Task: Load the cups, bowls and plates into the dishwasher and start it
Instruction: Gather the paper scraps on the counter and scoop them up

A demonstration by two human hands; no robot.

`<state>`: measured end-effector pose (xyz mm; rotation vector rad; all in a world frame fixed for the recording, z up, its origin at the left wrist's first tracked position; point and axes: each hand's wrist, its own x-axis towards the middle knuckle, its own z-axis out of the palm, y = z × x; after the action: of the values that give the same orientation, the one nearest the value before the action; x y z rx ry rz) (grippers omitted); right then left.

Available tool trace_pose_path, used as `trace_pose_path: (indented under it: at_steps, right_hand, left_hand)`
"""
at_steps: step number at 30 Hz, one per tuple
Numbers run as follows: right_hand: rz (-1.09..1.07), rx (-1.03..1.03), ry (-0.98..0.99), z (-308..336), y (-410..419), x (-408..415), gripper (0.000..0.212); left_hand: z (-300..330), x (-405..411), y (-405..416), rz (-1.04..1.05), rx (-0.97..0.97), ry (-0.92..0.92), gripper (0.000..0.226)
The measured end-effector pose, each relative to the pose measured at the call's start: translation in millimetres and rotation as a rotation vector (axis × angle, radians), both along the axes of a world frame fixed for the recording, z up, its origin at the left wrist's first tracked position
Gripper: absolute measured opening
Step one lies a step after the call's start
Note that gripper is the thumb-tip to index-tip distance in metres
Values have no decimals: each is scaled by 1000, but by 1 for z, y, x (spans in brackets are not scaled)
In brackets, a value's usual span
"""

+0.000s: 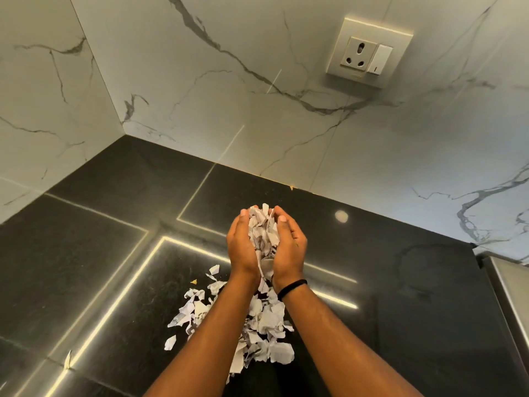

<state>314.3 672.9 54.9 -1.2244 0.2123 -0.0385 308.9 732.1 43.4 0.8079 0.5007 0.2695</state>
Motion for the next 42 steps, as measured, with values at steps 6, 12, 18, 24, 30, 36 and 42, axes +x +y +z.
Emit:
trace_pose_path:
  at_steps: [6, 12, 18, 24, 30, 36, 42]
  right_hand:
    - [-41, 172, 6, 38, -16, -8, 27]
    - [-29, 321, 9, 53, -38, -22, 29]
    - [7, 396, 6, 72, -69, -42, 30]
    - [81, 410, 6, 90, -102, -67, 29]
    - [267, 628, 97, 84, -106, -103, 40]
    - [506, 733, 159, 84, -86, -163, 43]
    - [715, 692, 142, 89, -50, -239, 42]
  left_hand:
    - [28, -7, -11, 2, -218, -102, 57]
    - [58, -30, -32, -8, -277, -138, 55]
    - [93, -57, -69, 35, -306, -175, 52]
    - [123, -95, -109, 113, -287, -188, 52]
    - [136, -148, -129, 270, -286, -222, 53]
    - [146, -219, -123, 456, -287, -265, 55]
    - [160, -304, -107, 641, -285, -348, 56]
